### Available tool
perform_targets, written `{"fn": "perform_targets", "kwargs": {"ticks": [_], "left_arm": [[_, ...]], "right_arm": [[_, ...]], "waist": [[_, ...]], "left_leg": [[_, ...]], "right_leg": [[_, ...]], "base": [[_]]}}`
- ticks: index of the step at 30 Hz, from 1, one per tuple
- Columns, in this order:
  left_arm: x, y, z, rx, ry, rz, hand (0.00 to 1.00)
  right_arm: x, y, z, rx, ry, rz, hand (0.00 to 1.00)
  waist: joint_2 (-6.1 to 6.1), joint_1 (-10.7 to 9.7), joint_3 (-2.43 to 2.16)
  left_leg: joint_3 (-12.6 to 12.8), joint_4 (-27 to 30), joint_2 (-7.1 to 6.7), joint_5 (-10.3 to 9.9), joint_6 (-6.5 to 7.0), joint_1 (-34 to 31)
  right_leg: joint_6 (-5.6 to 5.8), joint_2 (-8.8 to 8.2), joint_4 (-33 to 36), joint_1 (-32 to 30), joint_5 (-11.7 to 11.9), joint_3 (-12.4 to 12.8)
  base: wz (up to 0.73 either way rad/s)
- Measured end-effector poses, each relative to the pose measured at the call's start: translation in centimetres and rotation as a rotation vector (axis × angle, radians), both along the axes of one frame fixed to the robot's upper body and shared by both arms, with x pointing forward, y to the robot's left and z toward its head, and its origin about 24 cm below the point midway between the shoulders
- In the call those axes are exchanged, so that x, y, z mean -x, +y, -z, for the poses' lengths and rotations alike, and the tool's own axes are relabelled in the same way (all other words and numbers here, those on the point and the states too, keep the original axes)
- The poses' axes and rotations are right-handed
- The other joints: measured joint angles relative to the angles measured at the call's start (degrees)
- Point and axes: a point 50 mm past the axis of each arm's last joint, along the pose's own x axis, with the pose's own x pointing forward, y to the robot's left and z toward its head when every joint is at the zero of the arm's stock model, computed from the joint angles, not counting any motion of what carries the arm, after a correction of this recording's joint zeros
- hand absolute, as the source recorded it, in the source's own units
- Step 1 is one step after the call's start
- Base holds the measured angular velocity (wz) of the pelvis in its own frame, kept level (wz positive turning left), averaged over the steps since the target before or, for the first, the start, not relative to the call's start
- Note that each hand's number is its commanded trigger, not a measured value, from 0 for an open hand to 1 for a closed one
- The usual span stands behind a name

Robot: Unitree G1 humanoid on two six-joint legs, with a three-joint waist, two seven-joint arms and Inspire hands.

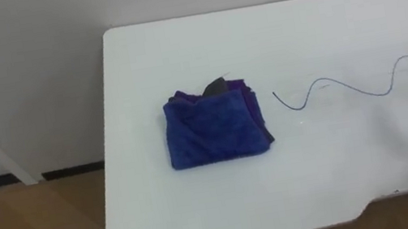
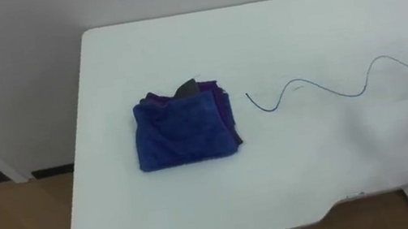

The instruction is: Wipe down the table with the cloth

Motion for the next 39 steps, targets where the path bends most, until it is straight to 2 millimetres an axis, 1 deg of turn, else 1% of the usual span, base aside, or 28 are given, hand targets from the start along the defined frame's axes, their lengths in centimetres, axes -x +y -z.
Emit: {"fn": "perform_targets", "kwargs": {"ticks": [1, 2, 3, 4, 5, 6, 7, 10, 13, 16, 17, 18, 19, 21, 22, 25, 27, 31, 32, 37, 38, 39], "left_arm": [[0.0, 0.1, 0.0, -0.001, 0.003, 0.010, 0.00], [-0.1, 0.1, 0.0, -0.001, 0.007, 0.025, 0.00], [-0.2, -0.1, 0.0, 0.001, 0.011, 0.045, 0.00], [-0.2, -0.1, 0.0, 0.003, 0.013, 0.056, 0.00], [-0.5, -0.3, 0.1, 0.006, 0.012, 0.071, 0.00], [-0.7, -0.5, 0.1, 0.009, 0.011, 0.082, 0.00], [-0.8, -0.5, 0.1, 0.009, 0.011, 0.088, 0.00], [-0.7, -0.5, 0.2, 0.013, 0.014, 0.082, 0.00], [-0.7, -0.6, 0.2, 0.013, 0.013, 0.083, 0.00], [-1.1, -0.6, 0.2, 0.015, 0.005, 0.093, 0.00], [-1.2, -0.7, 0.2, 0.014, 0.003, 0.097, 0.00], [-1.4, -0.7, 0.2, 0.015, 0.002, 0.104, 0.00], [-1.5, -0.7, 0.2, 0.015, 0.002, 0.110, 0.00], [-1.6, -0.8, 0.2, 0.012, 0.005, 0.132, 0.00], [-1.8, -0.9, 0.2, 0.011, 0.004, 0.143, 0.00], [-1.8, -0.9, 0.2, 0.009, 0.005, 0.150, 0.00], [-1.9, -0.7, 0.2, 0.003, 0.008, 0.169, 0.00], [-1.9, -0.5, 0.1, -0.005, 0.009, 0.175, 0.00], [-1.9, -0.5, 0.1, -0.006, 0.009, 0.175, 0.00], [-1.9, -0.5, 0.1, -0.004, 0.015, 0.187, 0.00], [-1.9, -0.6, 0.1, -0.003, 0.015, 0.188, 0.00], [-2.3, -0.6, 0.0, -0.003, 0.005, 0.194, 0.00]], "right_arm": [[-0.3, 0.6, -0.6, 0.043, -0.008, -0.031, 0.00], [-0.9, 1.9, -1.7, 0.117, -0.021, -0.096, 0.00], [-1.3, 3.2, -2.3, 0.170, -0.023, -0.162, 0.00], [-1.5, 3.8, -2.4, 0.187, -0.020, -0.196, 0.00], [-1.9, 4.9, -2.4, 0.206, -0.003, -0.255, 0.00], [-2.2, 5.8, -2.5, 0.217, 0.014, -0.314, 0.00], [-2.3, 6.2, -2.6, 0.224, 0.023, -0.340, 0.00], [-2.7, 8.4, -2.7, 0.280, 0.080, -0.468, 0.00], [-3.0, 9.9, -2.0, 0.315, 0.150, -0.559, 0.00], [-3.1, 10.7, -2.0, 0.333, 0.169, -0.610, 0.00], [-3.1, 10.7, -2.0, 0.336, 0.169, -0.611, 0.00], [-3.1, 10.8, -2.0, 0.346, 0.177, -0.615, 0.00], [-3.1, 10.9, -1.9, 0.353, 0.183, -0.619, 0.00], [-3.1, 11.8, -1.4, 0.381, 0.219, -0.665, 0.00], [-3.1, 12.4, -1.1, 0.404, 0.244, -0.694, 0.00], [-3.1, 13.2, -0.5, 0.433, 0.292, -0.737, 0.00], [-3.1, 13.7, 0.6, 0.436, 0.338, -0.767, 0.00], [-3.0, 14.2, 2.0, 0.462, 0.416, -0.793, 0.00], [-3.0, 14.3, 2.2, 0.468, 0.427, -0.797, 0.00], [-2.8, 14.7, 3.5, 0.525, 0.509, -0.814, 0.00], [-2.7, 14.8, 3.8, 0.532, 0.532, -0.822, 0.00], [-2.7, 14.7, 3.9, 0.547, 0.546, -0.822, 0.00]], "waist": [[-0.19, 0.2, -0.06], [-0.52, 0.7, -0.24], [-0.60, 1.3, -0.29], [-0.65, 1.3, -0.34], [-0.90, 1.7, -0.51], [-1.03, 2.3, -0.55], [-1.05, 2.9, -0.53], [-0.88, 4.6, -0.41], [-0.71, 4.9, -0.20], [-0.25, 5.1, 0.05], [-0.17, 5.4, 0.11], [0.09, 6.1, 0.28], [0.15, 6.2, 0.29], [0.21, 6.3, 0.26], [0.16, 6.3, 0.22], [-0.06, 6.7, 0.07], [-0.48, 7.3, -0.21], [-1.03, 7.8, -0.56], [-1.04, 7.8, -0.56], [-0.99, 8.3, -0.42], [-0.91, 8.7, -0.29], [-0.77, 9.0, -0.02]], "left_leg": [[0.0, 0.0, 0.05, 0.0, -0.01, 0.0], [0.0, 0.0, 0.09, 0.0, -0.03, 0.1], [-0.1, 0.0, 0.10, 0.0, -0.03, 0.3], [-0.2, 0.0, 0.08, 0.0, -0.03, 0.4], [-0.5, 0.0, 0.04, 0.0, -0.03, 0.5], [-0.5, 0.0, 0.01, 0.0, -0.03, 0.5], [-0.6, 0.0, -0.01, 0.0, -0.03, 0.5], [-0.9, 0.0, 0.09, 0.0, -0.03, 0.5], [-1.6, 0.1, 0.04, 0.0, -0.02, 0.3], [-2.0, 0.7, 0.03, 0.0, -0.02, -0.7], [-2.0, 0.7, 0.03, 0.0, 0.02, -0.8], [-2.0, 0.7, 0.05, 0.0, 0.04, -0.9], [-2.0, 0.7, 0.06, 0.1, 0.04, -1.0], [-2.0, 0.7, 0.18, 0.1, -0.01, -1.1], [-2.0, 0.7, 0.21, 0.1, -0.02, -1.2], [-2.1, 0.7, 0.18, 0.1, -0.03, -1.3], [-2.2, 0.7, 0.11, 0.1, -0.03, -1.3], [-3.2, 0.7, -0.24, 0.1, -0.02, -1.0], [-3.2, 0.7, -0.28, 0.1, -0.02, -1.0], [-3.9, 0.7, -0.29, 0.1, -0.02, -0.7], [-3.9, 0.7, -0.27, 0.1, -0.02, -0.7], [-4.0, 0.7, -0.27, 0.1, -0.02, -0.8]], "right_leg": [[0.00, 0.04, 0.0, 0.0, 0.0, -0.1], [0.00, 0.05, 0.0, 0.2, 0.0, -0.6], [-0.01, 0.01, 0.0, 0.5, 0.0, -1.2], [-0.01, -0.01, 0.0, 0.6, 0.0, -1.3], [-0.01, -0.04, 0.0, 0.9, 0.0, -1.3], [-0.01, -0.10, 0.0, 0.9, 0.0, -1.2], [-0.01, -0.13, 0.0, 0.9, 0.0, -1.2], [-0.01, -0.34, -0.1, 1.1, 0.0, -1.2], [-0.01, -0.40, -0.1, 1.2, 0.0, -1.7], [-0.01, -0.47, 0.0, 0.7, 0.0, -2.2], [0.00, -0.48, 0.0, 0.6, 0.0, -2.3], [0.00, -0.47, 0.0, 0.5, 0.0, -2.3], [0.00, -0.46, 0.0, 0.4, 0.0, -2.3], [-0.01, -0.41, 0.0, 0.3, 0.0, -2.7], [-0.01, -0.38, 0.0, 0.2, 0.0, -2.7], [-0.01, -0.39, 0.0, 0.2, 0.0, -2.8], [-0.01, -0.42, -0.1, 0.5, 0.0, -2.8], [0.00, -0.59, -0.7, 1.0, 0.0, -3.1], [0.00, -0.60, -0.9, 1.2, 0.0, -3.1], [0.01, -0.53, -1.0, 1.8, 0.0, -3.2], [0.01, -0.50, -1.0, 1.7, 0.0, -3.2], [0.01, -0.49, -1.0, 1.8, 0.0, -3.2]], "base": [[0.00], [0.06], [0.08], [0.12], [0.15], [0.11], [0.04], [0.03], [0.10], [0.07], [0.00], [0.00], [0.00], [0.00], [0.00], [0.00], [0.00], [0.10], [0.08], [0.06], [0.00], [0.00]]}}
